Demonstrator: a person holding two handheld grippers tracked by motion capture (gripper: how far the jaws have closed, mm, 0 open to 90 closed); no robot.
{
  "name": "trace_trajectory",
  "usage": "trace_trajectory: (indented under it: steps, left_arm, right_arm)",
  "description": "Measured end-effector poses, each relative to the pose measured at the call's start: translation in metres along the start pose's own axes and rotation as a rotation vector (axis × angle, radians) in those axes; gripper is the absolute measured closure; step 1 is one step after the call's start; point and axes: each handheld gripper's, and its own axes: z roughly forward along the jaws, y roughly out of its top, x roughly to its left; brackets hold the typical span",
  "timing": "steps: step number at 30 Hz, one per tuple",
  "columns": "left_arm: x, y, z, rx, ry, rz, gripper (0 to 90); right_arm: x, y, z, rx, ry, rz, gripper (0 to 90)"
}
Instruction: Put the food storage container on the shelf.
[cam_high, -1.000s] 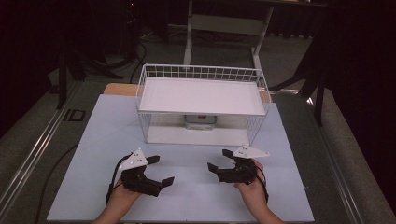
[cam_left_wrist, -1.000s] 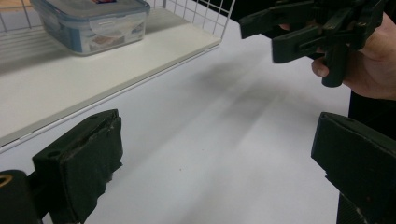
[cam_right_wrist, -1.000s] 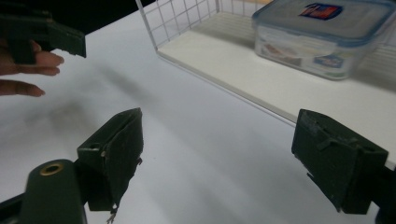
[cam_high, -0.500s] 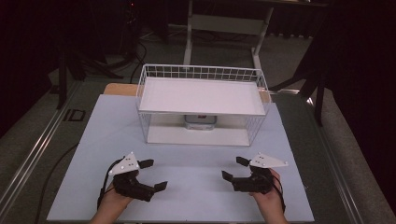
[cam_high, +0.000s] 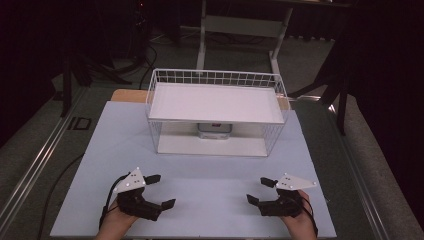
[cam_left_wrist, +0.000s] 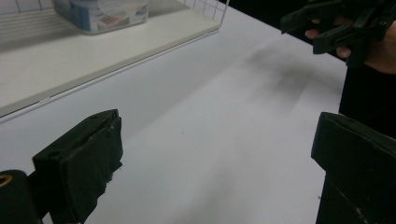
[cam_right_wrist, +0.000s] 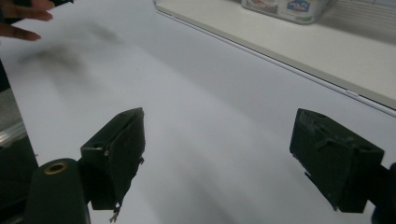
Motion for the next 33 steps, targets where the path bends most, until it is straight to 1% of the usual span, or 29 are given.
trace_trajectory:
  steps: [3,8,9,14,20,22,23,24,26,27,29,33]
  left_arm:
    - [0.002,-0.004,0.0,-0.001,0.0,-0.014,3.1]
    - [0.004,-0.009,0.001,0.005,0.005,-0.007,3.1]
    - [0.003,-0.01,0.002,0.007,0.003,0.0,3.1]
    - [0.0,-0.009,0.005,0.002,0.006,0.02,3.1]
    - [0.0,-0.01,0.006,0.003,0.0,0.014,3.1]
    - [0.0,-0.01,0.007,0.006,0.0,0.014,3.1]
    - [0.0,-0.01,0.007,0.005,-0.002,0.017,3.1]
    - [0.0,-0.01,0.008,0.007,-0.002,0.02,3.1]
    - [0.0,-0.01,0.008,0.005,-0.004,0.021,3.1]
    - [0.0,-0.011,0.009,0.012,-0.002,0.024,3.1]
    - [-0.001,-0.011,0.01,0.016,-0.002,0.025,3.1]
    - [-0.001,-0.012,0.01,0.013,-0.003,0.028,3.1]
  right_arm:
    - [-0.002,-0.001,0.0,-0.006,0.002,0.001,18.0]
    - [-0.004,-0.003,-0.002,-0.017,0.0,0.0,18.0]
    - [-0.007,-0.003,-0.003,-0.023,-0.007,-0.004,18.0]
    - [-0.01,-0.005,-0.004,-0.023,-0.008,-0.006,18.0]
    - [-0.011,-0.006,-0.002,-0.017,0.005,0.002,18.0]
    - [-0.01,-0.006,-0.001,-0.02,0.006,-0.002,18.0]
    - [-0.009,-0.005,-0.001,-0.018,0.005,-0.017,18.1]
    - [-0.009,-0.005,-0.001,-0.02,0.009,-0.017,18.1]
    - [-0.009,-0.005,-0.001,-0.021,0.008,-0.016,18.1]
    - [-0.01,-0.005,-0.001,-0.021,-0.003,-0.025,18.1]
    - [-0.011,-0.005,-0.002,-0.027,-0.014,-0.022,18.1]
    - [-0.013,-0.005,-0.002,-0.025,-0.015,-0.015,18.1]
